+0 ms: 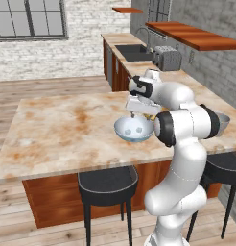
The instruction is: There are two ice cubes in the ice bowl. Place both ice cubes in the glass cup.
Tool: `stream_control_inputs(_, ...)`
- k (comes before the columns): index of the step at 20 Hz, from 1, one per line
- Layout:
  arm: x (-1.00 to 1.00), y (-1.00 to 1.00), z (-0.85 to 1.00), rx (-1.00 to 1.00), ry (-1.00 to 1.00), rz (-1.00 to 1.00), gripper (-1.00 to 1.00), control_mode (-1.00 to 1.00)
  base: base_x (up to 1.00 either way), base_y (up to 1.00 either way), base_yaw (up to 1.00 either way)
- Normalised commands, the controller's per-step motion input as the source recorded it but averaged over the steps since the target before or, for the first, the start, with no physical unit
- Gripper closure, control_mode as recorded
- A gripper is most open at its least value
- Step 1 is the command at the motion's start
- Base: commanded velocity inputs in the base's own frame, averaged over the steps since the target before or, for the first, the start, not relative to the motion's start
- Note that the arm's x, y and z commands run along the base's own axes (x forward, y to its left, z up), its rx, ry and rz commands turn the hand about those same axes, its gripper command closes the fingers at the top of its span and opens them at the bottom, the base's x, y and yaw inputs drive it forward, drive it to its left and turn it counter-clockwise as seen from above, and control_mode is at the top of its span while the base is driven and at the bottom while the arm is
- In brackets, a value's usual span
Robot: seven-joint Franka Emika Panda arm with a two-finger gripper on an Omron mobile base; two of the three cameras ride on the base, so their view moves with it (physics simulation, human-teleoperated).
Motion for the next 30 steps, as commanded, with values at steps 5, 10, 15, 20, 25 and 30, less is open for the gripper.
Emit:
stream_control_inputs(5,0.05,0.20,-0.29,0.00,0.00,0.00,-1.00,-1.00,0.00,0.00,0.00)
stream_control_inputs(10,0.09,0.01,-0.46,0.00,0.00,0.00,-1.00,-1.00,0.00,0.00,0.00)
stream_control_inputs(15,0.26,0.01,-0.30,0.00,0.00,0.00,-1.00,-1.00,0.00,0.00,0.00)
stream_control_inputs(20,0.21,0.01,-0.27,0.00,-0.03,0.00,-1.00,-1.00,0.00,0.00,0.00)
stream_control_inputs(25,0.23,0.06,-0.21,0.00,-0.08,0.00,-1.00,-1.00,0.00,0.00,0.00)
stream_control_inputs(30,0.21,0.12,-0.11,0.00,-0.02,0.00,-1.00,-1.00,0.00,0.00,0.00)
